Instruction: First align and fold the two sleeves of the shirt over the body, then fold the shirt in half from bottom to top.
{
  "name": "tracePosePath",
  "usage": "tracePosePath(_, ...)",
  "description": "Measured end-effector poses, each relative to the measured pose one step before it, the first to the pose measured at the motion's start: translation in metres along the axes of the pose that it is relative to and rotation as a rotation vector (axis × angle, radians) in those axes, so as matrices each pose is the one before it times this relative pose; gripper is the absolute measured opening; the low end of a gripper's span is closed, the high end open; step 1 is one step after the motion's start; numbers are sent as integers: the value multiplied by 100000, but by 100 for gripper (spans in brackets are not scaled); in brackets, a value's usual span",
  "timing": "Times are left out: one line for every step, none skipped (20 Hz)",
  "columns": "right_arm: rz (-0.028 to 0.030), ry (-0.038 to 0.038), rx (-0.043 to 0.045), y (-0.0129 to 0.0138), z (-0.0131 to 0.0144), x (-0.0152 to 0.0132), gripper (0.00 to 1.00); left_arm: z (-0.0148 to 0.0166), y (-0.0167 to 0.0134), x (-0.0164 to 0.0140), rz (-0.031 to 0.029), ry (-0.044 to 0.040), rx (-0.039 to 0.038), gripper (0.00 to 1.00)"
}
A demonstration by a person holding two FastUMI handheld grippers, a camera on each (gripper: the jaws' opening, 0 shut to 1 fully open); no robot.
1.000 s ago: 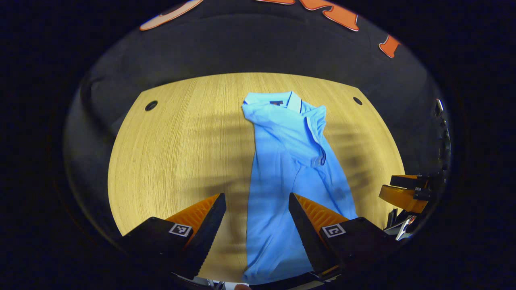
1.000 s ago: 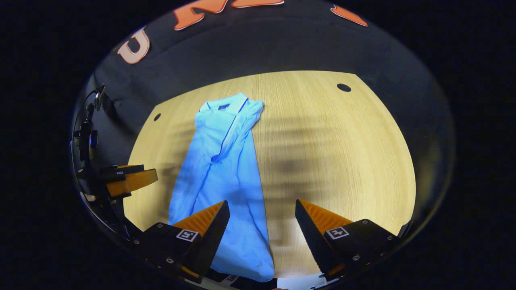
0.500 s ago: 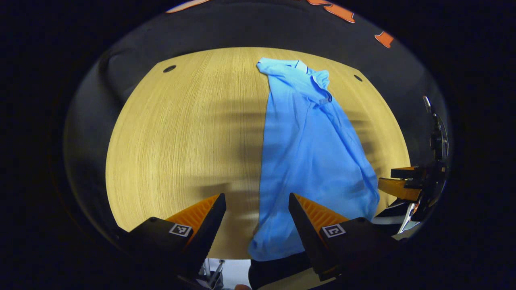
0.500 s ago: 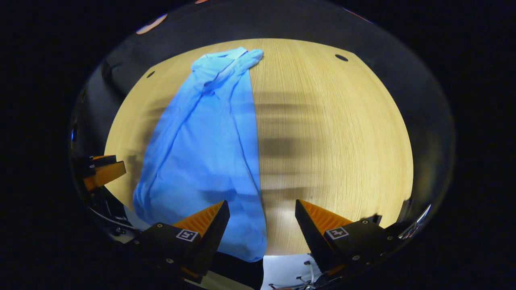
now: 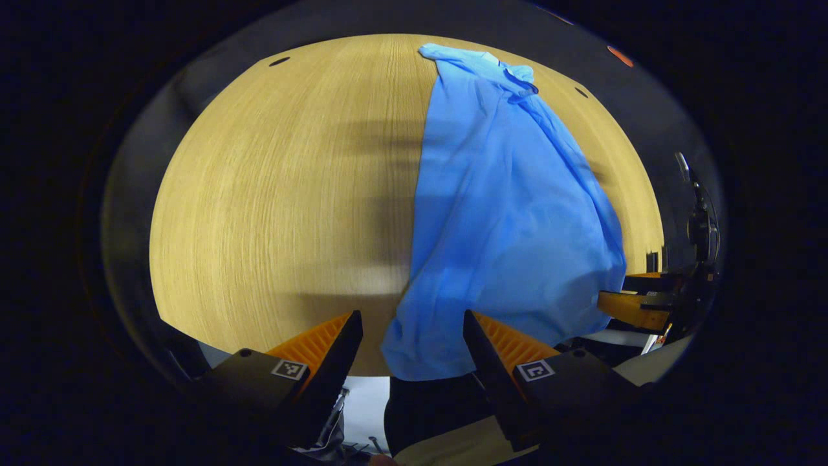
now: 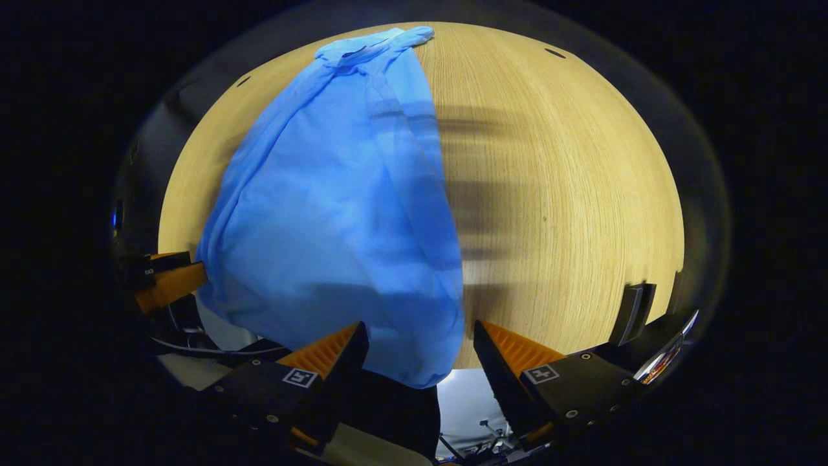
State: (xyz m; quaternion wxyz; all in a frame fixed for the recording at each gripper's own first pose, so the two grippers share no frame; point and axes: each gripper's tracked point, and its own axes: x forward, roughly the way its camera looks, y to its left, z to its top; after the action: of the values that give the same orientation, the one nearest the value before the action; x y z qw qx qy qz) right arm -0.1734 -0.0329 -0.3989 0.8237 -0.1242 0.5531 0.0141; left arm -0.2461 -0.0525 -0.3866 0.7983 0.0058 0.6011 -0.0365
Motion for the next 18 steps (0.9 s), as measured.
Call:
tracePosePath(-189,553,-549,191,-288,131,99,-398,-207,200,-284,752,393,100)
tracePosePath(-846,-355,-630,38,38,62,99,-519,-90,289,-229,856,599,100)
tracePosePath(-368,-120,-483,89,96,132,99,-275,38,386,415,659,144,100)
tracePosePath(-708,-11,15,-47,-149,-55,99,-325,113,307,538,1113,-207,100)
tracePosePath(-836,-256,-108,-58,19,92,99,-372,67,203,21,924,-477,100)
tracePosePath(-1314,-259,-579,-69,-63,10,99,2,198,77,1068,-144,-136,100)
tracePosePath(-1190,101,-988,-75,-76,86,98,67,25,-90,153,-150,130,100)
tracePosePath(-108,-263,148,133,-1,-10,95,3,48,170,909,-69,332,100)
tracePosePath(-119,187,280,127,-57,-236,89,8,186,-29,1582,174,50,99)
tracePosePath(23,25,-5,105,-139,292,84,75,669,363,4111,-229,600,97)
tracePosePath(96,-57,-206,168,149,-83,66,-334,376,-176,2085,236,311,84)
tracePosePath(220,-373,-504,102,28,43,55,400,-260,137,-950,-1161,405,71)
tracePosePath(119,-90,-1424,-13,142,-39,43,103,226,45,969,-336,-602,58)
tracePosePath(228,-422,-603,70,115,54,31,78,-94,-32,-757,211,-377,43)
tracePosePath(240,-307,-212,25,111,-32,16,28,-73,42,-1360,301,729,28)
tracePosePath(452,14,-270,24,45,53,8,314,321,43,853,-982,12,28)
tracePosePath(711,-527,213,92,157,-69,3,172,-60,-21,-431,-1160,-3688,18)
tracePosePath(1332,556,1563,71,-30,-7,2,-208,-146,-25,-701,917,369,7)
